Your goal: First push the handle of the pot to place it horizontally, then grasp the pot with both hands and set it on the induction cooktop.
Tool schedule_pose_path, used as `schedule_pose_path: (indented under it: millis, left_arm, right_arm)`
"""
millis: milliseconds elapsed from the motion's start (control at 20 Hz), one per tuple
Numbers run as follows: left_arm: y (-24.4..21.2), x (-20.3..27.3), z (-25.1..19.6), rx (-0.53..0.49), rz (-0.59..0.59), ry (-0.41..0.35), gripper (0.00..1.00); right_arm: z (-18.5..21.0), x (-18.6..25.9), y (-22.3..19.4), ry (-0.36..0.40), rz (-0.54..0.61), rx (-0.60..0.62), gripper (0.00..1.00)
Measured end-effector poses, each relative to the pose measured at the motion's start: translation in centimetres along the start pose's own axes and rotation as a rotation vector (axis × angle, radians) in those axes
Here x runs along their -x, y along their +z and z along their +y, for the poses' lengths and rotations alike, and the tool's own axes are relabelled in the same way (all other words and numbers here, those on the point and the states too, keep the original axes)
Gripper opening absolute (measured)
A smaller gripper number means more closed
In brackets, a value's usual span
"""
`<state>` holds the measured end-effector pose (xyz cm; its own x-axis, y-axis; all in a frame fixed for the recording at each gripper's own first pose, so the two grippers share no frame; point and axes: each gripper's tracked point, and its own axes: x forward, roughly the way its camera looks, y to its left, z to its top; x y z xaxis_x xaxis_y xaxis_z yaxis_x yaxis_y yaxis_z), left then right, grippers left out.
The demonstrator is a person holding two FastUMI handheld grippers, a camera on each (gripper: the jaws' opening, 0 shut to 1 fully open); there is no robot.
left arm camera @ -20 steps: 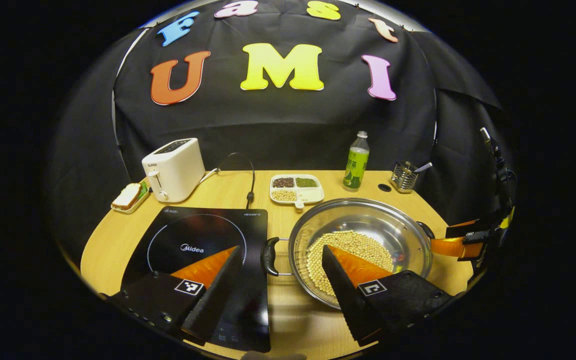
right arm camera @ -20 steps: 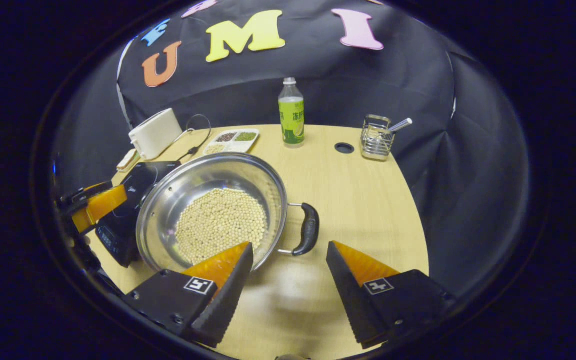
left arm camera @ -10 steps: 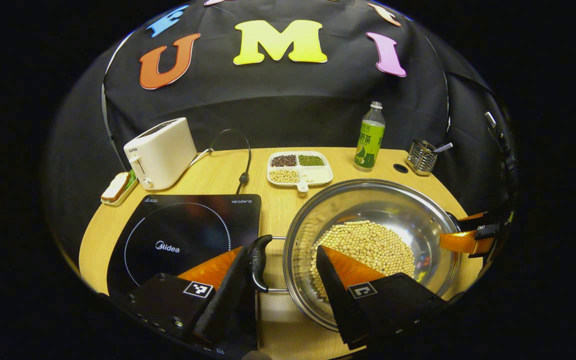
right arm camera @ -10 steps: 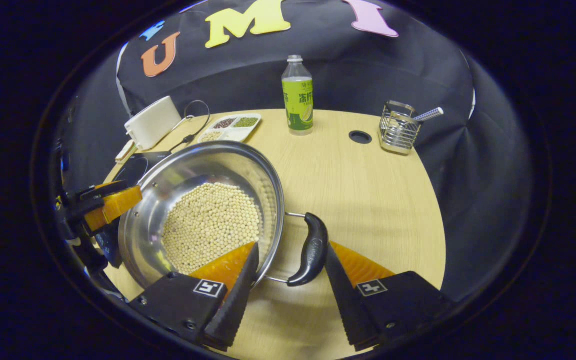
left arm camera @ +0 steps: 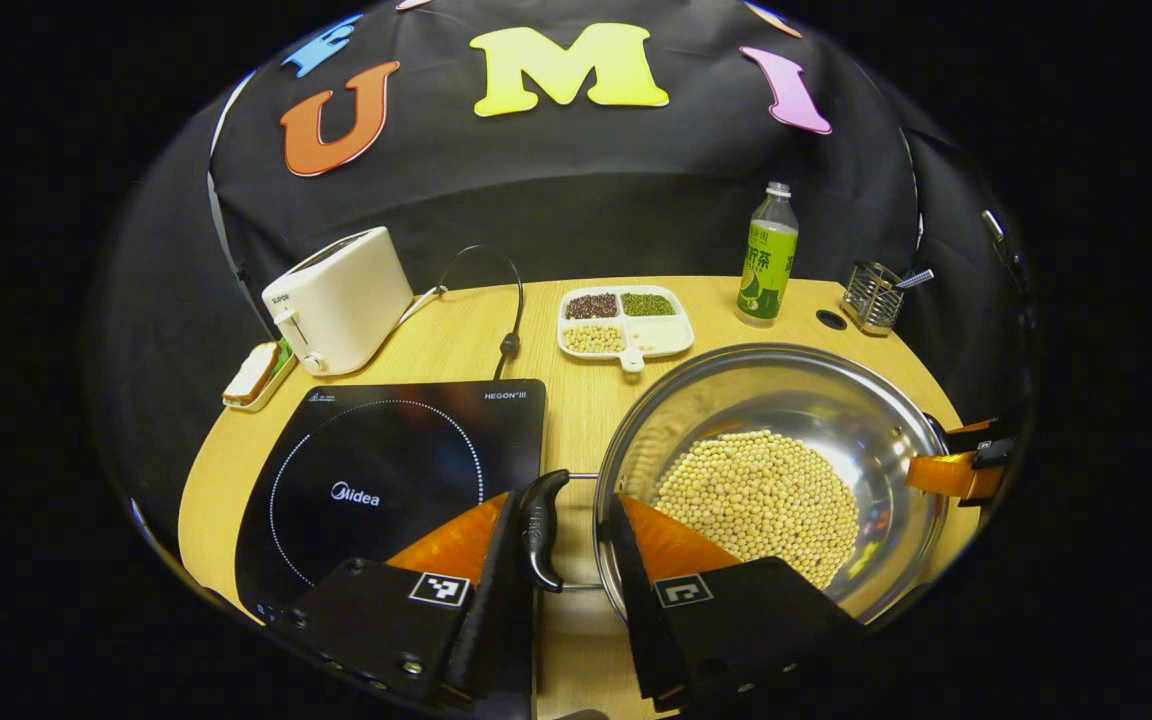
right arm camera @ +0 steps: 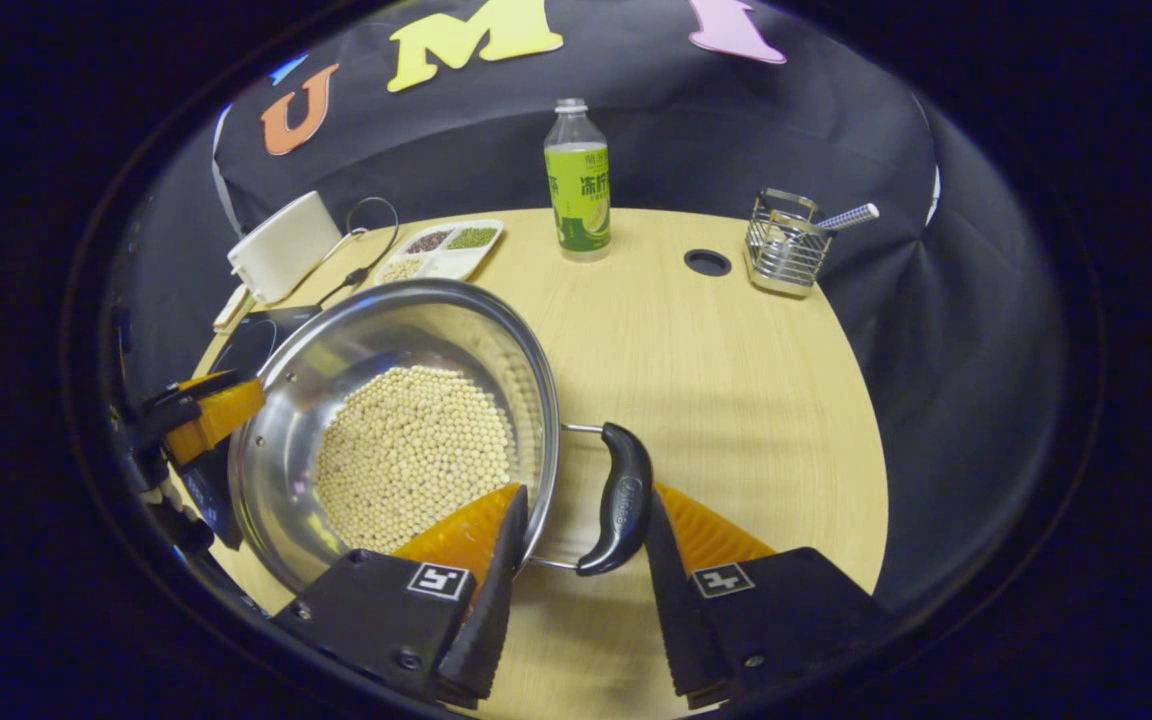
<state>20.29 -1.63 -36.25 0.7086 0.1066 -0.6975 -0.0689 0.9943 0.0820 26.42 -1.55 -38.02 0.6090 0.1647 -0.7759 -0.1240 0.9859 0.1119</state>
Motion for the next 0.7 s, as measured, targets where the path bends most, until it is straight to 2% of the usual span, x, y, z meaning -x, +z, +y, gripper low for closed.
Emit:
schedule_pose_path:
  millis: [50, 100, 150, 250, 300, 350, 400, 450, 500, 550, 600, 650, 700]
  left_arm:
    - [0.2, 0.0, -0.1, -0.002, -0.001, 0.0, 0.52]
    - [0.2, 0.1, 0.0, -0.002, 0.004, 0.002, 0.62]
    - [1.1, 0.6, -0.2, -0.006, -0.022, -0.009, 0.6]
    - [2.8, 0.7, -0.6, -0.029, -0.063, 0.01, 0.1]
    - [3.5, 0.9, -1.6, -0.067, -0.076, -0.029, 0.08]
    - [3.2, 0.8, -2.3, -0.099, -0.058, -0.048, 0.18]
    - [3.0, 0.9, -2.2, -0.12, -0.059, -0.048, 0.21]
    - [3.0, 0.8, -1.5, -0.113, -0.063, -0.028, 0.19]
    - [2.9, 1.0, -1.2, -0.081, -0.065, -0.038, 0.25]
    - [2.5, 0.9, -0.6, -0.053, -0.063, -0.042, 0.27]
    - [2.0, 1.0, 0.0, -0.034, -0.051, -0.045, 0.38]
    - [1.4, 0.9, 0.9, -0.02, -0.043, -0.053, 0.42]
    - [0.8, 0.8, 1.7, -0.008, -0.031, -0.051, 0.55]
  right_arm:
    - [0.0, 0.1, 0.1, -0.005, -0.003, -0.006, 0.64]
    - [0.0, 0.1, -0.1, -0.014, 0.002, -0.005, 0.61]
    - [0.1, 0.3, -0.2, -0.02, 0.007, -0.013, 0.59]
    - [0.5, 1.0, 0.3, -0.025, -0.013, -0.012, 0.55]
    - [1.0, 1.5, 0.2, -0.03, -0.022, 0.015, 0.53]
    - [1.3, 1.7, 0.1, -0.038, -0.025, 0.022, 0.53]
    - [1.2, 1.7, -0.2, -0.039, -0.014, 0.005, 0.54]
    - [1.0, 1.5, -0.5, -0.034, -0.002, -0.032, 0.54]
    - [0.8, 1.3, -1.1, -0.028, 0.013, -0.06, 0.55]
    - [0.7, 1.2, -1.6, -0.023, 0.024, -0.077, 0.53]
    - [0.8, 1.2, -1.5, -0.022, 0.009, -0.085, 0.53]
    - [0.7, 1.4, -1.6, -0.022, 0.01, -0.057, 0.54]
    - [0.7, 1.3, -1.5, -0.021, 0.005, -0.046, 0.54]
